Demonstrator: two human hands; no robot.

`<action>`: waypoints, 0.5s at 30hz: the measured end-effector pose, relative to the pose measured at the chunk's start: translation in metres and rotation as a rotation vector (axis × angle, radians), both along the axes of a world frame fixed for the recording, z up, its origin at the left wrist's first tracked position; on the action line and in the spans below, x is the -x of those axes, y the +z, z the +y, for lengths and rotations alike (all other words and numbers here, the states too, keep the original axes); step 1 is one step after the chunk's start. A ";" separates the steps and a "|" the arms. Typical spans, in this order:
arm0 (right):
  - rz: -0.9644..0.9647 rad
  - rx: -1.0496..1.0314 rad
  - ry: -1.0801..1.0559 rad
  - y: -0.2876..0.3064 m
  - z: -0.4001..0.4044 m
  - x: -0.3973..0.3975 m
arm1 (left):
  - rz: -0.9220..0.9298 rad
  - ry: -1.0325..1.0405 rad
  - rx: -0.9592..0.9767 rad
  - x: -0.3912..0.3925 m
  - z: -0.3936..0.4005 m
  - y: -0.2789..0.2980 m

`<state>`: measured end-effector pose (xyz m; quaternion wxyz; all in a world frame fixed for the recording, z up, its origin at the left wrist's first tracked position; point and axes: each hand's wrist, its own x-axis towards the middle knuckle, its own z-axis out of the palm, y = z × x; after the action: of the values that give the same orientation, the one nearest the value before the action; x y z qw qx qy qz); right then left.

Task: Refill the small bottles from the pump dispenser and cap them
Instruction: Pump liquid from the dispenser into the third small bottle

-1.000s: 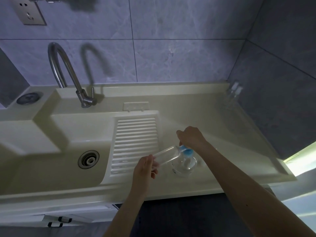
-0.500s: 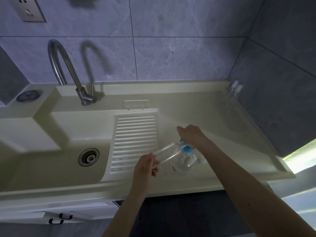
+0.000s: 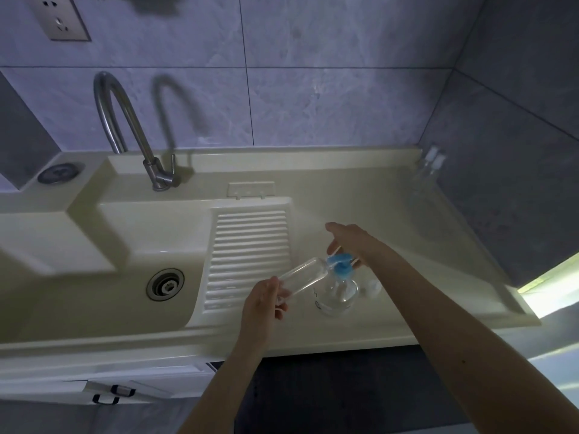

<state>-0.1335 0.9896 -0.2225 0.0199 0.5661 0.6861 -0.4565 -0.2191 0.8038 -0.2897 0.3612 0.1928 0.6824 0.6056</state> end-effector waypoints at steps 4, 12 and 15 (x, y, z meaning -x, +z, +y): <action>-0.102 0.032 0.083 0.006 -0.007 0.000 | 0.003 0.012 0.005 -0.002 -0.001 0.001; -0.097 -0.106 0.038 -0.005 -0.013 -0.002 | -0.013 0.023 0.010 -0.006 0.000 0.000; -0.088 -0.139 0.006 -0.009 -0.013 -0.002 | 0.000 0.022 0.012 -0.005 0.001 0.000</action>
<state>-0.1314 0.9763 -0.2320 0.0120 0.5836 0.7164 -0.3822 -0.2144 0.8051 -0.2893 0.3556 0.1834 0.6880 0.6054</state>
